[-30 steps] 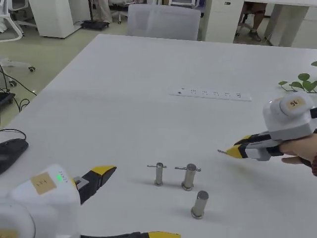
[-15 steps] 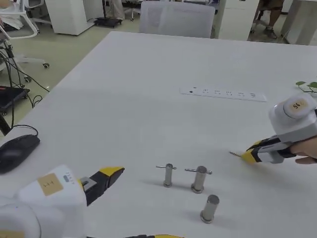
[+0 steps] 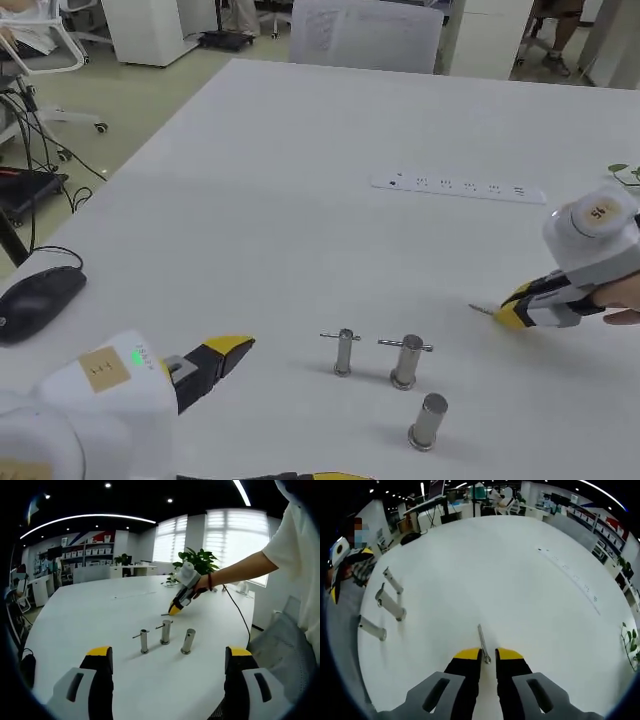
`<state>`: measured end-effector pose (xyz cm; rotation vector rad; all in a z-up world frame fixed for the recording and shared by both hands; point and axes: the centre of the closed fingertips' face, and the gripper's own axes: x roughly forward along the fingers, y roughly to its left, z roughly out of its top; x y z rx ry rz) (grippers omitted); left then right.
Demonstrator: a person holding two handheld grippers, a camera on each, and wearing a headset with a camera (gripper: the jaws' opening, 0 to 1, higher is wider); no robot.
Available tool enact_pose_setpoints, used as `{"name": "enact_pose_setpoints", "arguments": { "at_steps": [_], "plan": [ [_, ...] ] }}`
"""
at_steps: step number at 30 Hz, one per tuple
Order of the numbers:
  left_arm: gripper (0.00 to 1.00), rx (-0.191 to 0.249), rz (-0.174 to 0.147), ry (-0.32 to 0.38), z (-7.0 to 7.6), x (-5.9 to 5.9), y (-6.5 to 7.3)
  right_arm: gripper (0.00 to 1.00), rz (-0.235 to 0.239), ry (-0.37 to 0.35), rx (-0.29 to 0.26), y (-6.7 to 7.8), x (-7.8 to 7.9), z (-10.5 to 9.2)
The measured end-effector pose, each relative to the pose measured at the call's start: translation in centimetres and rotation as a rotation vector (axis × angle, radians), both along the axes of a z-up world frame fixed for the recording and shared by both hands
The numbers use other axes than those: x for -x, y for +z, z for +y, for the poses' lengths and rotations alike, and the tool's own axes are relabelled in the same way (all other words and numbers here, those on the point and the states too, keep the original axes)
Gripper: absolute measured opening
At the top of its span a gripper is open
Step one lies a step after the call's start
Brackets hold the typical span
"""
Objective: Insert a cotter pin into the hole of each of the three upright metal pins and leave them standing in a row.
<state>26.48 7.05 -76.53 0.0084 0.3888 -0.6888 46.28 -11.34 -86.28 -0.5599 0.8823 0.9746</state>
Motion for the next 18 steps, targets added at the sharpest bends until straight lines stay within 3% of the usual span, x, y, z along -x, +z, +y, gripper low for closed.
{"name": "enact_pose_setpoints", "arguments": {
  "at_steps": [7,13,18],
  "plan": [
    [0.92,-0.004,0.001,0.002,0.1,-0.02,-0.06,0.11,-0.034,0.102,0.063,-0.06,0.36,0.27],
    [0.91,0.001,0.0,0.006,0.2,-0.06,0.01,0.06,-0.029,0.169,0.116,-0.24,0.82,0.53],
    [0.91,-0.011,0.007,-0.003,0.09,0.06,-0.2,0.06,-0.01,0.161,0.132,-0.25,0.55,0.49]
  ]
}}
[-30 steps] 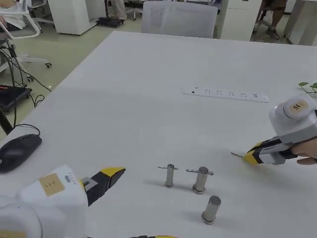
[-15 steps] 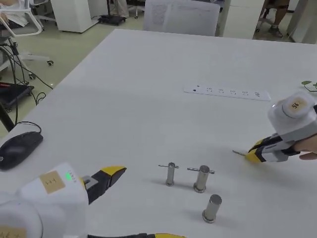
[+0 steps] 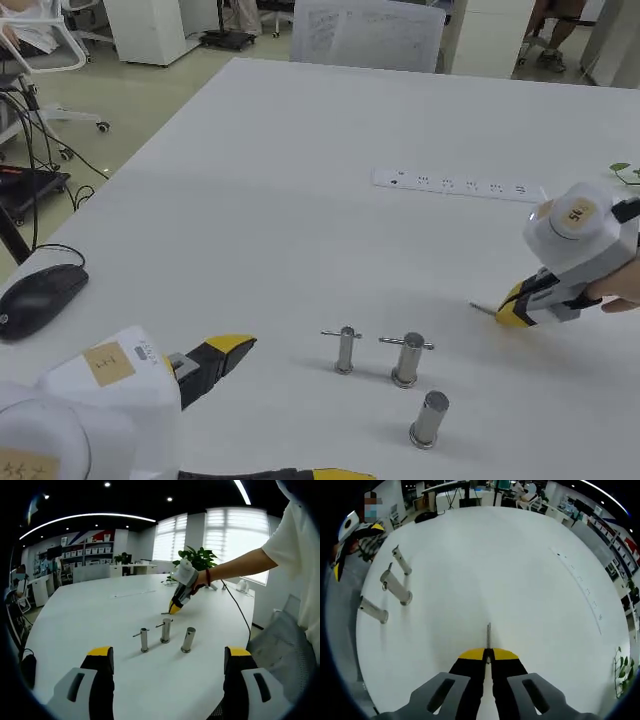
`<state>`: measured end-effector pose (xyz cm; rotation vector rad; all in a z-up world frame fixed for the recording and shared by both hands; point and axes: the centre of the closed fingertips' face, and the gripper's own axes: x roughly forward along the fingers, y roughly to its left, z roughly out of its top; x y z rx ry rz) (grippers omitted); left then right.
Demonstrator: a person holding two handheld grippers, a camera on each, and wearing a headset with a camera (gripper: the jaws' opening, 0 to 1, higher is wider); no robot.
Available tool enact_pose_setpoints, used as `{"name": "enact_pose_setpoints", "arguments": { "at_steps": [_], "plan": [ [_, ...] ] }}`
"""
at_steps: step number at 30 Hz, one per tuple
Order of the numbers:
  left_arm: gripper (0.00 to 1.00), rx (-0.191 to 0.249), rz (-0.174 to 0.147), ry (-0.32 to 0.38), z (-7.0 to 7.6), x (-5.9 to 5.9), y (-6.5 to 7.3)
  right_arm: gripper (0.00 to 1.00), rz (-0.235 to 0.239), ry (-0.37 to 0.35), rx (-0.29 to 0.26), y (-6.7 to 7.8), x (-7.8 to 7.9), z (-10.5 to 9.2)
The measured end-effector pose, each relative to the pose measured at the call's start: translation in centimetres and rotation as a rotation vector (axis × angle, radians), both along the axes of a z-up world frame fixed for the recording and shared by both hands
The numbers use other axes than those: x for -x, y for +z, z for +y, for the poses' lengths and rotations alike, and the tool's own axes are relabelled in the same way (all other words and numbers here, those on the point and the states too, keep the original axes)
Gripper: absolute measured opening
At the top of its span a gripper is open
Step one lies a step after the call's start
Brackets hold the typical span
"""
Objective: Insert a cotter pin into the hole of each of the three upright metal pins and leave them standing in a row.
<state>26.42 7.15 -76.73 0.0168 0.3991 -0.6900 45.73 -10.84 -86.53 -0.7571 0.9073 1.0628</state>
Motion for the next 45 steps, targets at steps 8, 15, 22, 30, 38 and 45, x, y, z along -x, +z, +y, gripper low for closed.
{"name": "enact_pose_setpoints", "arguments": {
  "at_steps": [8,15,22,30,38,45],
  "plan": [
    [0.9,0.002,0.008,-0.002,-0.1,0.1,-0.1,0.04,0.016,-0.007,0.024,0.0,0.0,-0.1],
    [0.89,0.007,0.014,0.0,-0.1,0.1,-0.1,0.03,-0.009,0.002,0.037,0.0,0.0,-0.1],
    [0.88,0.017,0.018,0.008,0.0,0.0,0.1,0.03,-0.07,0.019,0.016,0.9,-0.5,1.1],
    [0.86,0.036,0.013,0.012,0.0,-0.2,0.9,0.03,-0.121,0.059,-0.006,2.6,0.0,2.2],
    [0.82,0.049,0.015,-0.005,-0.5,-0.4,1.6,0.03,-0.21,0.107,-0.068,6.2,1.2,3.8],
    [0.75,0.082,0.015,-0.026,-1.2,-1.1,2.7,0.03,-0.275,0.147,-0.13,9.2,3.1,5.2]
  ]
}}
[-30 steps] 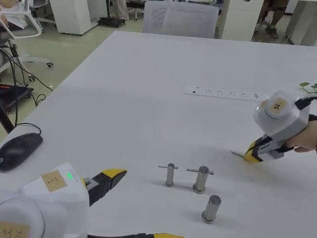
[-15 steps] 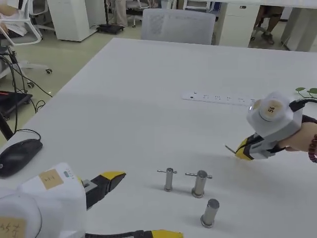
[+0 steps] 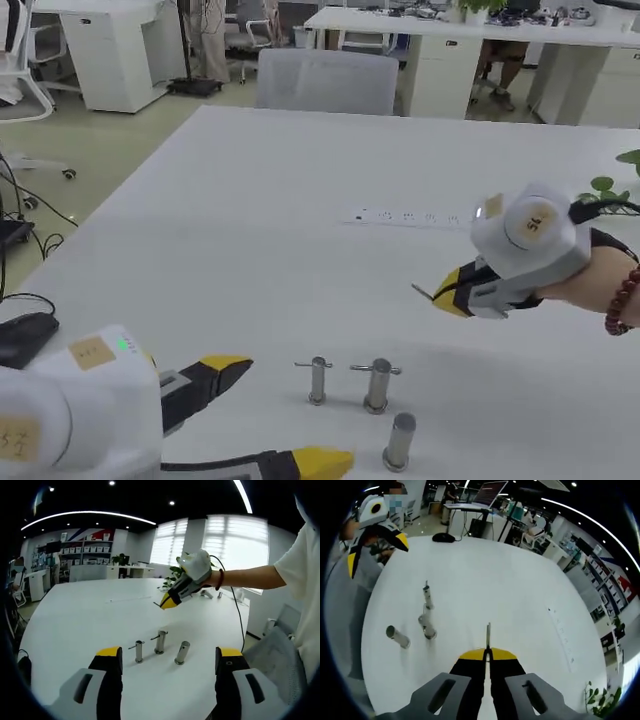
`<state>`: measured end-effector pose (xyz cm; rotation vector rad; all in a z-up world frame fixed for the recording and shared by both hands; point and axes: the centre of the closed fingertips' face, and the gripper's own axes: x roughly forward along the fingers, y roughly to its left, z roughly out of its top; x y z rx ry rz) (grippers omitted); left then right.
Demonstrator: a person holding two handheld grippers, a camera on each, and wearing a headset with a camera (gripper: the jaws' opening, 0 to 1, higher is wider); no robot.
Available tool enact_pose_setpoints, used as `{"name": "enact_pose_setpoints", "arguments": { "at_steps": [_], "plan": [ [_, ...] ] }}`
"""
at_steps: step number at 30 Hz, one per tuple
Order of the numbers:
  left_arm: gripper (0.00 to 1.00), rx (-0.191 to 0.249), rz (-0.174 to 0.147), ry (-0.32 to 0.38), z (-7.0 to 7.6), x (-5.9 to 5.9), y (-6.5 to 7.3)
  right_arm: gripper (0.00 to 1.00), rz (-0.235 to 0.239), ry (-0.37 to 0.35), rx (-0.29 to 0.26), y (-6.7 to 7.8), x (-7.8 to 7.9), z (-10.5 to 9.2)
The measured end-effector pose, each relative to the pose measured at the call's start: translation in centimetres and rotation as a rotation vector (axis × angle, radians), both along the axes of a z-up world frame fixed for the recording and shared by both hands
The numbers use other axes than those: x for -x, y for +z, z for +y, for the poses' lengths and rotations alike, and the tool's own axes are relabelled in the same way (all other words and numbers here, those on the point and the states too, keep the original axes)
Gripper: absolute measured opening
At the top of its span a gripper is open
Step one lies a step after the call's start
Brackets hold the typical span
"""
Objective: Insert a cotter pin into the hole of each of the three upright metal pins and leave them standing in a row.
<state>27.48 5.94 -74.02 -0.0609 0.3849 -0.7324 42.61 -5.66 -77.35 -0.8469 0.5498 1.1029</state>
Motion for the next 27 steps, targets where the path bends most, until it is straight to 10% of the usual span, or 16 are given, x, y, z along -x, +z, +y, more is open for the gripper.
{"name": "enact_pose_setpoints", "arguments": {
  "at_steps": [27],
  "plan": [
    [0.51,0.107,0.056,-0.082,-2.9,-1.2,1.5,0.03,-0.102,0.199,-0.059,3.7,8.2,3.6]
  ]
}}
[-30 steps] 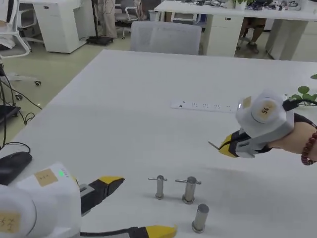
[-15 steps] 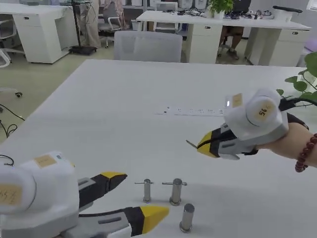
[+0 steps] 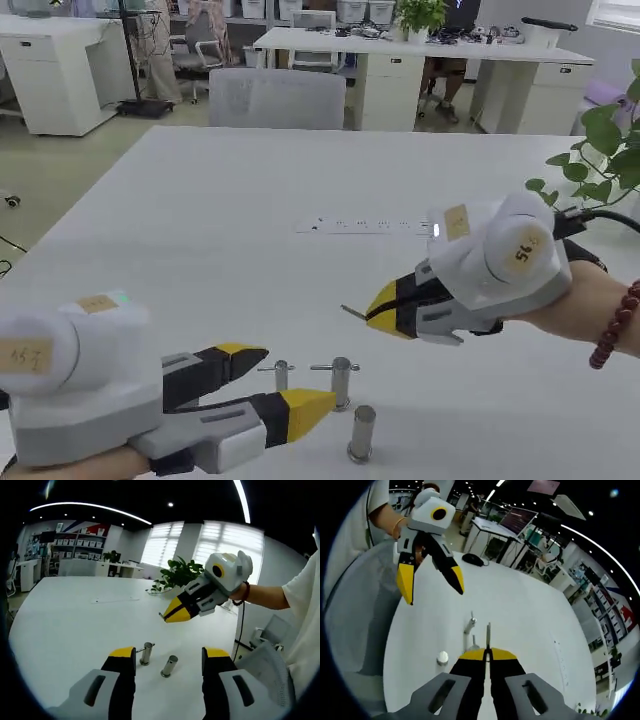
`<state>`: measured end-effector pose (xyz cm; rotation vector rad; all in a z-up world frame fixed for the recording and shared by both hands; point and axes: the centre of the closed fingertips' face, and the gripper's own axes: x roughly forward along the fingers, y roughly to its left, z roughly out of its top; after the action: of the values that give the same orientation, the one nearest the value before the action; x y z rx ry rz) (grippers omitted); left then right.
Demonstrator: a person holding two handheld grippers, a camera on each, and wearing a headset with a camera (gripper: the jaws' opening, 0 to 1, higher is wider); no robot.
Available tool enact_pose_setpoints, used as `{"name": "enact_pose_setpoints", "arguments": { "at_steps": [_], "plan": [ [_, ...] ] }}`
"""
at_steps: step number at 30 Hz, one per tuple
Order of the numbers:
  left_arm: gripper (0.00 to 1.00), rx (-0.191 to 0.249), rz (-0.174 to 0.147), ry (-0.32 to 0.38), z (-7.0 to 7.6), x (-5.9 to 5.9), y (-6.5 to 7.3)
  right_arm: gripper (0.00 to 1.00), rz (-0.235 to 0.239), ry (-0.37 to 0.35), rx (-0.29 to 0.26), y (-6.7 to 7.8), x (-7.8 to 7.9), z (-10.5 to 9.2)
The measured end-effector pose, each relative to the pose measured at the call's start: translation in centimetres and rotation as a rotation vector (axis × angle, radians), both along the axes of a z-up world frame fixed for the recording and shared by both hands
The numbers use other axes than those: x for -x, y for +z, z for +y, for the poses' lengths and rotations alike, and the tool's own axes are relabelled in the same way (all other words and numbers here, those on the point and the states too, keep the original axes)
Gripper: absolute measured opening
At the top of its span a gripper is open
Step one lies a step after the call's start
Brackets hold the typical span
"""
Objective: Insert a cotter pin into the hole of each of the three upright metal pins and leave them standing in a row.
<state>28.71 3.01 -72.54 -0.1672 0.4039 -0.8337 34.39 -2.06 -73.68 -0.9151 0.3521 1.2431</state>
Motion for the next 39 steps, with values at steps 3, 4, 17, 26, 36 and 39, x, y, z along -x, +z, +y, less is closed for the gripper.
{"name": "enact_pose_setpoints", "arguments": {
  "at_steps": [3,4,17,26,36,39],
  "plan": [
    [0.47,0.018,0.015,-0.003,-0.2,-0.1,0.2,0.03,-0.008,0.018,0.007,0.0,0.7,0.3],
    [0.46,0.023,0.017,-0.003,-0.2,-0.1,0.3,0.03,-0.01,0.027,0.012,0.0,1.0,0.5],
    [0.32,0.085,0.088,-0.001,-0.7,-0.4,0.5,0.03,-0.039,0.097,0.038,-0.3,3.7,1.5],
    [0.25,0.13,0.15,0.007,-1.2,-0.5,0.0,0.03,-0.045,0.125,0.043,-0.5,4.7,2.0],
    [0.15,0.166,0.208,-0.003,-2.0,-0.5,-0.4,0.03,-0.049,0.147,0.053,-0.7,5.3,2.2],
    [0.12,0.175,0.222,0.001,-2.0,-0.7,-0.5,0.03,-0.05,0.15,0.052,-0.7,5.4,2.3]
  ]
}}
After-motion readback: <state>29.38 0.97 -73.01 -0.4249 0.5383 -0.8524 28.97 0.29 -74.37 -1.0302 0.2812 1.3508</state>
